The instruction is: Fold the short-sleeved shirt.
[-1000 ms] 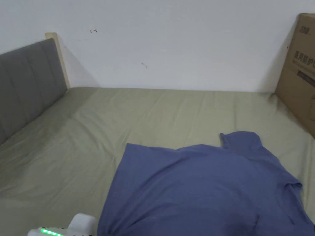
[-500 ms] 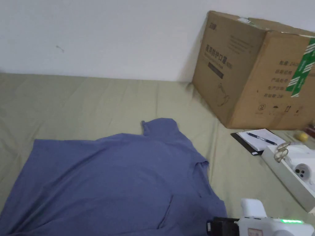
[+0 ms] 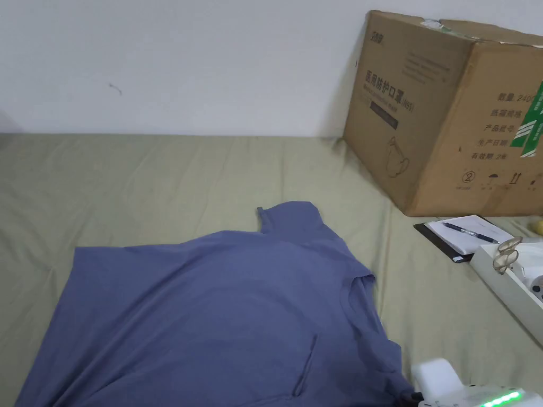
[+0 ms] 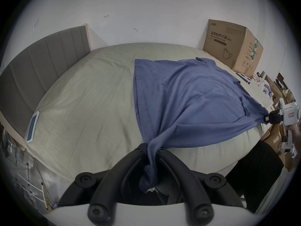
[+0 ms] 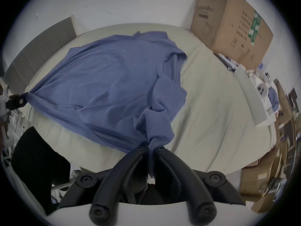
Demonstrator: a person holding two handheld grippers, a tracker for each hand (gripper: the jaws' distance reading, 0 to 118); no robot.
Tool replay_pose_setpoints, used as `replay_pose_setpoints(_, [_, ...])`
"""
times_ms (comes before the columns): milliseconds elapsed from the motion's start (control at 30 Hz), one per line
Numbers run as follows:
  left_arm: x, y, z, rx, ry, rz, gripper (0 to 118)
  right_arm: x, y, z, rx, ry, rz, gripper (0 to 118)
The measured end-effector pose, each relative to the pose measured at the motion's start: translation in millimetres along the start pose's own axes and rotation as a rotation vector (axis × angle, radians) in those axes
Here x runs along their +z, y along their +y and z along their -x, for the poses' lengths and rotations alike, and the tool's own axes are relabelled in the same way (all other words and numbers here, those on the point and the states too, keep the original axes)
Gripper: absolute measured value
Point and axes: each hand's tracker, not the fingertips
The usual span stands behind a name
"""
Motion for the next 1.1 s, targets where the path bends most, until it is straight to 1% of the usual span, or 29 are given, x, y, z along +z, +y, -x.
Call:
replay_pose_setpoints(100, [11, -1, 1, -0.005, 0.001, 0.002, 6, 18, 1, -8, -0.043, 0.018, -0.008, 6])
replay_pose_setpoints(167, [20, 0, 1, -0.012, 0.002, 0.005, 6, 28, 0, -16, -0.094, 0.027, 0.024, 6])
replay_pose_setpoints(333, [38, 11, 2, -0.018, 0.009, 0.033, 6, 54, 2, -31, -0.206, 0.106, 0.075, 6])
replay_pose_setpoints(433, [31, 32, 3, 0.002, -0.006, 0.085, 6, 54, 23, -37, -0.237, 0.120, 0.100, 6])
replay_pose_setpoints(533, [7, 60, 6, -0.005, -0.007, 0.106, 6, 36, 59, -43, -0.223, 0.124, 0.128, 6])
replay_pose_setpoints(633, [-27, 91, 8, -0.035, -0.002, 0.138, 6, 4, 99, -49, -0.203, 0.106, 0.171, 6])
replay_pose_setpoints(667, [-40, 98, 9, -0.040, -0.003, 0.157, 7, -8, 111, -52, -0.211, 0.102, 0.191, 6])
replay_pose_setpoints(767, [-78, 119, 12, -0.034, -0.007, 0.200, 8, -53, 144, -61, -0.279, 0.102, 0.257, 8])
replay_pose_setpoints(800, [-87, 123, 13, -0.012, -0.010, 0.208, 15, -64, 152, -64, -0.311, 0.103, 0.252, 15])
replay_pose_setpoints(833, [-96, 127, 15, 0.024, -0.015, 0.213, 20, -73, 159, -66, -0.349, 0.095, 0.245, 19])
replay_pose_setpoints(867, [-104, 130, 17, 0.068, -0.008, 0.207, 20, -80, 165, -67, -0.380, 0.068, 0.216, 19])
replay_pose_setpoints(900, [-108, 131, 19, 0.097, 0.004, 0.187, 44, -83, 167, -70, -0.411, 0.028, 0.160, 32])
replay_pose_setpoints(933, [-109, 130, 20, 0.119, 0.028, 0.156, 86, -82, 168, -72, -0.451, 0.000, 0.082, 57])
replay_pose_setpoints(967, [-106, 130, 21, 0.141, 0.063, 0.095, 109, -79, 167, -74, -0.487, -0.001, 0.009, 86])
replay_pose_setpoints(1000, [-98, 130, 21, 0.162, 0.077, 0.021, 117, -71, 163, -75, -0.532, -0.010, -0.044, 109])
replay_pose_setpoints(1033, [-89, 129, 20, 0.193, 0.057, -0.062, 117, -58, 157, -77, -0.575, -0.002, -0.116, 117])
replay_pose_setpoints(1067, [-77, 127, 20, 0.218, 0.037, -0.125, 117, -48, 151, -79, -0.617, 0.022, -0.209, 113])
replay_pose_setpoints(1100, [-66, 124, 19, 0.218, 0.027, -0.182, 117, -39, 144, -80, -0.639, 0.047, -0.250, 113])
